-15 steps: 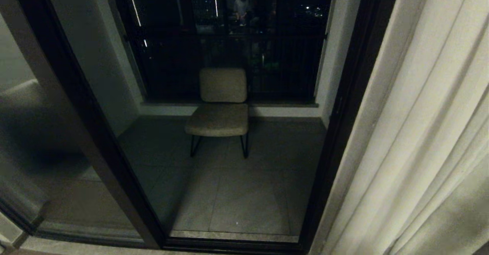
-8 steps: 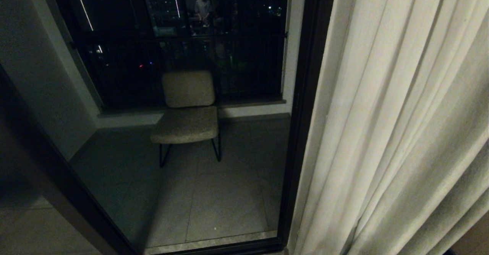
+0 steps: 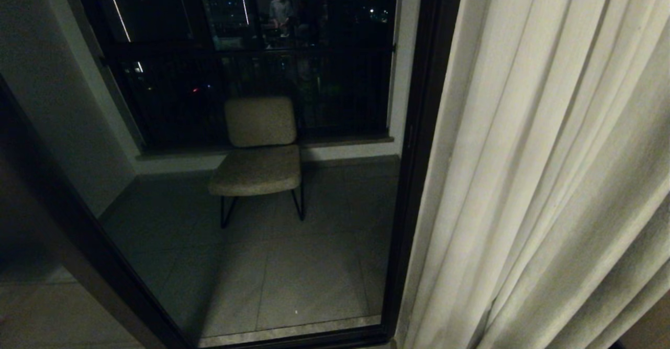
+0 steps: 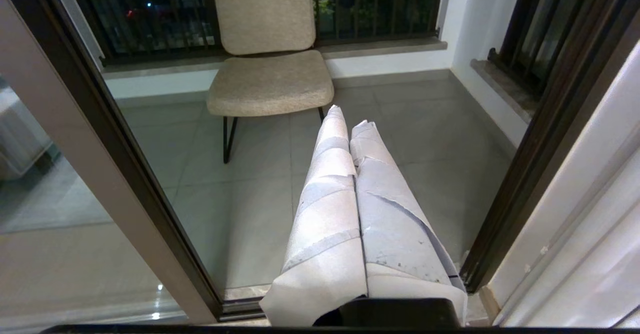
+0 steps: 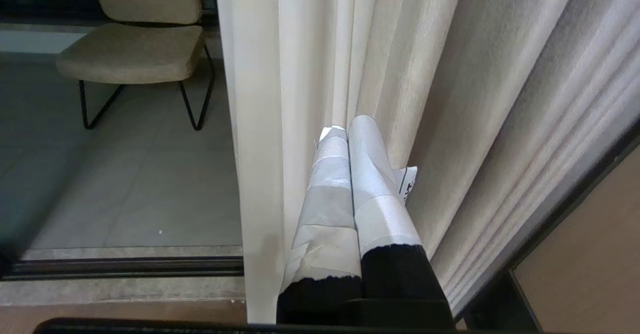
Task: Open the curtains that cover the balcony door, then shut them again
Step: Close the inner curtains on both sides
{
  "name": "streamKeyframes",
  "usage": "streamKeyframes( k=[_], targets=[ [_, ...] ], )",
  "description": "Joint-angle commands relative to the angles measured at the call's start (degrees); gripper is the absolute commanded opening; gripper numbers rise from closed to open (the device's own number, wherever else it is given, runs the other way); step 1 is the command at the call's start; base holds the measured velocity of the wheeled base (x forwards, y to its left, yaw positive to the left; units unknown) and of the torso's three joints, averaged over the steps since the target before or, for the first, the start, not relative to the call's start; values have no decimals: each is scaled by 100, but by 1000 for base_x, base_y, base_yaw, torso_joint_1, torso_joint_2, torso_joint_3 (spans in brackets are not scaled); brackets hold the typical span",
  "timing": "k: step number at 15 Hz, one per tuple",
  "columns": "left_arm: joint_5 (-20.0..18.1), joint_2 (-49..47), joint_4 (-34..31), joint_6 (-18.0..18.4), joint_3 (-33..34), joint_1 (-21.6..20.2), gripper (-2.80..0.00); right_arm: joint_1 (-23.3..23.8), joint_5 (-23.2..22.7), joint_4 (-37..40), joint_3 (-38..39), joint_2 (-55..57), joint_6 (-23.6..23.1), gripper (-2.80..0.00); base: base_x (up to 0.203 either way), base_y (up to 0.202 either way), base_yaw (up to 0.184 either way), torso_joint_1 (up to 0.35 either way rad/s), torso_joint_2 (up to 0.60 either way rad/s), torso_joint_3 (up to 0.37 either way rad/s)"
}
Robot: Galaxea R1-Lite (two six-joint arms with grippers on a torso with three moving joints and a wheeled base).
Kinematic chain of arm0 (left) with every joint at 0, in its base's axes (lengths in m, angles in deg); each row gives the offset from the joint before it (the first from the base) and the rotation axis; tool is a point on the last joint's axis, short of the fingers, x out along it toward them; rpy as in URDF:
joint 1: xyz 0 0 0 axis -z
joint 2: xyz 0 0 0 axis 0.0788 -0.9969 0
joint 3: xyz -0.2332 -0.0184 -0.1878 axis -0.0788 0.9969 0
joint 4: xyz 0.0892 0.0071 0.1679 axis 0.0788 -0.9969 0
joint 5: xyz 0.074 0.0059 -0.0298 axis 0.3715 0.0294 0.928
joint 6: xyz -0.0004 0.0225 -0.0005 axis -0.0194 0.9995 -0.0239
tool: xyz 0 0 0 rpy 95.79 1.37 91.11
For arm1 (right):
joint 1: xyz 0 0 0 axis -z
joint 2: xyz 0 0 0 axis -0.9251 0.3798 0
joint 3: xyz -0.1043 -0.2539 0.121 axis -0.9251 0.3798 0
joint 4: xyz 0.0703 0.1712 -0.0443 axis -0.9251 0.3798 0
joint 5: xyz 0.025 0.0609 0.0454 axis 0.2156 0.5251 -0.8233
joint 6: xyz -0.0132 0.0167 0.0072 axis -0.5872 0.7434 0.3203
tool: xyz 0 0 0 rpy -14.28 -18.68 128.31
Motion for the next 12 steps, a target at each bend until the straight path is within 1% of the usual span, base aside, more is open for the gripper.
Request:
streamKeyframes(
  k=[1,3,6,9,12],
  targets=[
    [2,2,-3,0,0,0,-280,-4,-176,-18,-356,301,5,-280,0,0,0,0,0,0],
    [2,2,3,0,0,0,-280,-7,-352,-37,-722,681,13,-280,0,0,0,0,0,0],
    [2,2,-3,0,0,0,-280,-7,-521,-247,-1430,1753,41,-280,0,0,0,0,0,0],
    [2,2,-3,0,0,0,-280,-97,-701,-444,-2507,3039,203,-280,0,0,0,0,0,0],
    [2,2,-2,0,0,0,-280,-429,-798,-527,-3618,4201,288,-280,0,0,0,0,0,0]
  ],
)
